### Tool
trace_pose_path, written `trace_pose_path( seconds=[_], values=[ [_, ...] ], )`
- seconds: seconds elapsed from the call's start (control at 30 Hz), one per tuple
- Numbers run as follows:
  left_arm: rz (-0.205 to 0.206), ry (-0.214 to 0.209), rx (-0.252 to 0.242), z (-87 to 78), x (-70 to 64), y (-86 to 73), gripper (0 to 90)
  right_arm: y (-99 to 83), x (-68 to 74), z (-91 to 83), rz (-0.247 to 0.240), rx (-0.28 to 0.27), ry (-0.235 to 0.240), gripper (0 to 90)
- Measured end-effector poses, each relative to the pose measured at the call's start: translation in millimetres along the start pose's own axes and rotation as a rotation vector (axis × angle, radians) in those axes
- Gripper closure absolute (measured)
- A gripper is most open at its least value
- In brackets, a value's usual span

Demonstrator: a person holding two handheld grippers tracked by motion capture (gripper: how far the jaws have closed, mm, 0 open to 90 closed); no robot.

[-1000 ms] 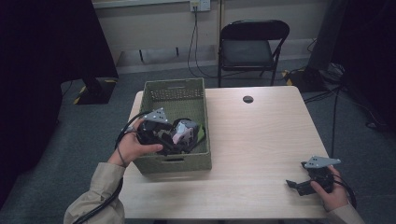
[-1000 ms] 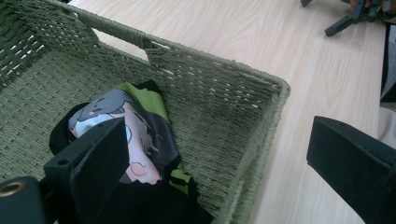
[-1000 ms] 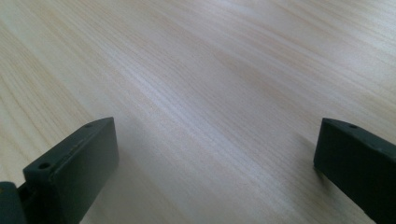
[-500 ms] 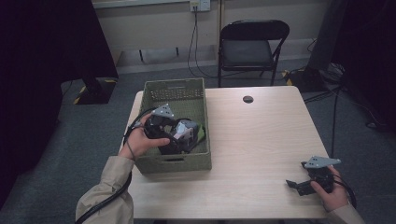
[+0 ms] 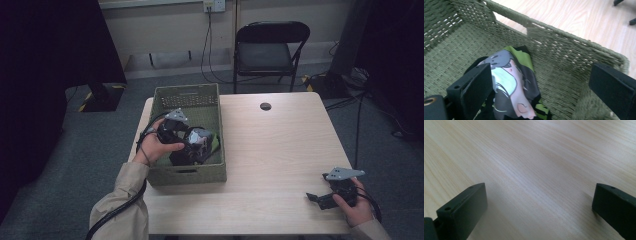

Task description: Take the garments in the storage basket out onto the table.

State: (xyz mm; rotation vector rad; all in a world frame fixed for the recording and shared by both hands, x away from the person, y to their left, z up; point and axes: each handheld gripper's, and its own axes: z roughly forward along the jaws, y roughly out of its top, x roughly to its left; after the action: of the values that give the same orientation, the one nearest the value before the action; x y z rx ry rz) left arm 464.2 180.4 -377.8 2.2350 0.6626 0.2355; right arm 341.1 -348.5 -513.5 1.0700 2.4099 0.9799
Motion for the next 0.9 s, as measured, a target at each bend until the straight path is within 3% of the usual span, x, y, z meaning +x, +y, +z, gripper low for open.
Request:
trace_pose_path(
  seconds=[0.53,0.9],
  values=[
    [-0.053,0.054,0.012,14.7,18.7,-6.2,4.3,0.0,0.0,0.0,0.0,0.0,0.0,0.0],
    [-0.09,0.087,0.053,30.5,32.4,-13.7,4.3,0.0,0.0,0.0,0.0,0.0,0.0,0.0]
  ],
)
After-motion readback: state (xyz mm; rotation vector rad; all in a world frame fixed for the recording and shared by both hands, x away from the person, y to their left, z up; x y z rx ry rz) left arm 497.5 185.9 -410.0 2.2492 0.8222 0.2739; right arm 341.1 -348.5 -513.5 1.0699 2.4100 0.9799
